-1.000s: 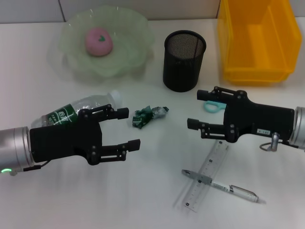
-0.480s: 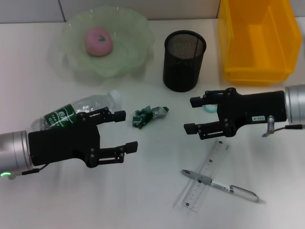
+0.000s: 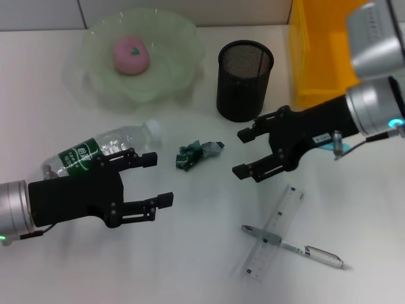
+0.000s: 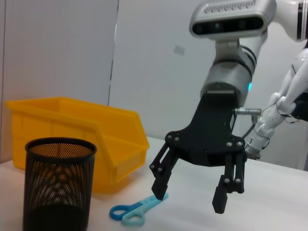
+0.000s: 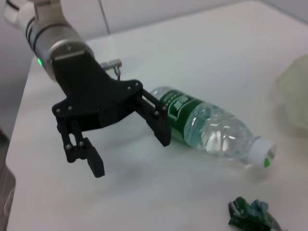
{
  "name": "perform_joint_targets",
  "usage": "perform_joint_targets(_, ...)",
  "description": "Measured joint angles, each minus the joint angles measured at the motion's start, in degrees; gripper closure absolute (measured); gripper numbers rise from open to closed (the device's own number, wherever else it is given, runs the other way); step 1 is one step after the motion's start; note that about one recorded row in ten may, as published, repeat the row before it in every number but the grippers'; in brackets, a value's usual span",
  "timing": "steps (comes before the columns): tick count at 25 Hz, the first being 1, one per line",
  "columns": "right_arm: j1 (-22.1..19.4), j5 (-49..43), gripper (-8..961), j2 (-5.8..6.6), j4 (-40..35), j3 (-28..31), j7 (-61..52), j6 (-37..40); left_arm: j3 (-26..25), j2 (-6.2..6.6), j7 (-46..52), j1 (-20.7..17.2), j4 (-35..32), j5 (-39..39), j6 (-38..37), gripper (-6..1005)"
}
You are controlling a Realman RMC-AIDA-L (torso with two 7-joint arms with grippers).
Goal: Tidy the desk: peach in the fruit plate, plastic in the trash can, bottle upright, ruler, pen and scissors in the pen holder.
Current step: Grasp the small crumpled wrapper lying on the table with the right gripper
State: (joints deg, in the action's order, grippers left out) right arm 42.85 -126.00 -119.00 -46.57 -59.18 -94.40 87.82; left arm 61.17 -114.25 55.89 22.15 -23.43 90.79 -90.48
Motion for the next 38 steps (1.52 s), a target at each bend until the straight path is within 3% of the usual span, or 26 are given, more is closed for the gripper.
perform_joint_targets(4,4.1,-1.9,169,-0.15,0.2,-4.0,-3.9,-2.2,0.0,0.26,0.0,-1.1,-0.3,0.0,0.1,188)
perform_joint_targets(12,6.8,-2.0,169,-0.38,0.9,-12.1,-7.1,-9.1,-0.3,0.91,0.0,-2.2,-0.2,0.0,0.4,188)
perform_joint_targets(18,9.2,0.3,169,-0.71,4.8,-20.1,-8.4,-17.2,-1.5,2.53,0.4,-3.7,-0.4,-0.1,0.9,188)
perform_joint_targets(25,9.3,2.0,169,-0.78,5.3,-23.0,-8.5,-20.0,-1.5,2.92,0.4,-3.8,-0.4,-0.1,0.6,189)
perform_joint_targets(29,9.8,4.9,169,-0.90,6.9,-28.4,-8.5,-24.6,-1.5,3.10,0.5,-3.9,-0.6,-0.1,0.3,189)
perform_joint_targets(38,10.0,6.4,170,-0.89,7.8,-31.4,-8.9,-27.3,-1.5,3.10,0.6,-4.1,-0.8,-0.1,0.1,189)
